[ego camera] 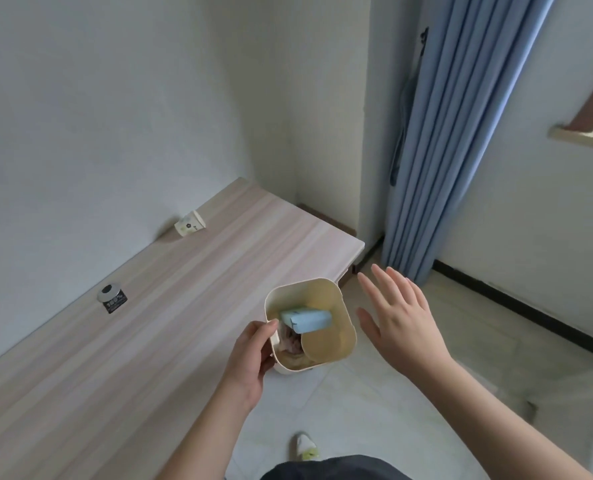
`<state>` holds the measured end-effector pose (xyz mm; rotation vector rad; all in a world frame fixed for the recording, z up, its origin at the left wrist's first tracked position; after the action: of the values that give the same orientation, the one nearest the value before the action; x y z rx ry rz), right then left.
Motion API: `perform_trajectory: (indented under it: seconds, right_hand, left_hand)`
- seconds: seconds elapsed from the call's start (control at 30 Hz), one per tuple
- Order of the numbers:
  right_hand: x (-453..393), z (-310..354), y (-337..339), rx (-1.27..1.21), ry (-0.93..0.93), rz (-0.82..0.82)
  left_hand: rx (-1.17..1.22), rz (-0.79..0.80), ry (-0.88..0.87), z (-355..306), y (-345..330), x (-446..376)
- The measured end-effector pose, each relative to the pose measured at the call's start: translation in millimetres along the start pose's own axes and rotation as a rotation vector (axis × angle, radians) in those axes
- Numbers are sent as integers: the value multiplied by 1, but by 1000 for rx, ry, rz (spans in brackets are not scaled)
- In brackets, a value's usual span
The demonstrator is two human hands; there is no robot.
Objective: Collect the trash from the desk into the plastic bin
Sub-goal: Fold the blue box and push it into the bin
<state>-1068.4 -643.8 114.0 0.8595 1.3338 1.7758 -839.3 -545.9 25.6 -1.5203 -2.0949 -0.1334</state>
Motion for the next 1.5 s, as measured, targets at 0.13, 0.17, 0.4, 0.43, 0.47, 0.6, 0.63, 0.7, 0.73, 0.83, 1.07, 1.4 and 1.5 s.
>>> perform_trajectory:
  seconds: [0.13, 0.17, 0.4, 0.43, 0.47, 0.6, 0.63, 0.7, 0.73, 0.83, 1.07, 1.4, 1.5]
  right_hand:
    - [-19, -13, -1, -5, -21, 1]
    - [-27, -16, -1, -6, -23, 4]
    - [-112, -23, -2, 40, -9, 33]
    - [-126, -23, -2, 49, -5, 37]
    - [-140, -22, -2, 62, 0, 42]
    - [-192, -25, 1, 96, 13, 50]
    - [-204, -26, 2, 104, 10, 42]
    - [-225, -28, 4, 124, 5, 33]
    - [-235, -27, 5, 125, 11, 33]
    - [-263, -20, 6, 107, 53, 38]
    - [-345, 4, 6, 31, 259, 36]
    - [-452, 35, 7, -27, 598, 88]
    - [-469, 53, 4, -6, 694, 128]
  left_hand:
    - [5, 14, 11, -6, -6, -29]
    - [11, 14, 15, -8, -6, -39]
    - [19, 30, -6, -35, -2, -114]
    - [11, 36, -14, -41, 0, -124]
    - [4, 43, -19, -48, 2, -134]
    - [31, 33, -2, -67, 15, -171]
    - [39, 28, 1, -72, 19, -180]
    - [42, 23, 1, -84, 24, -196]
    - [41, 18, -3, -89, 27, -203]
    - [72, -11, -32, -103, 37, -219]
    - [159, -167, -69, -114, 56, -243]
    - [233, -490, -136, -133, 57, -240]
    - [253, -578, -154, -136, 56, -232]
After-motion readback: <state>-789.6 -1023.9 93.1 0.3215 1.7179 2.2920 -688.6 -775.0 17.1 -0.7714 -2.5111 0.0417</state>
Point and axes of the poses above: each hand's wrist, its own x-axis away from the middle knuckle, its own y-axis out of the back of the hand, z = x × y, the point moved 8 cm from there along -x, towards the middle knuckle, and after that the axes turned 11 degrees about z, right-handed, at the moved point
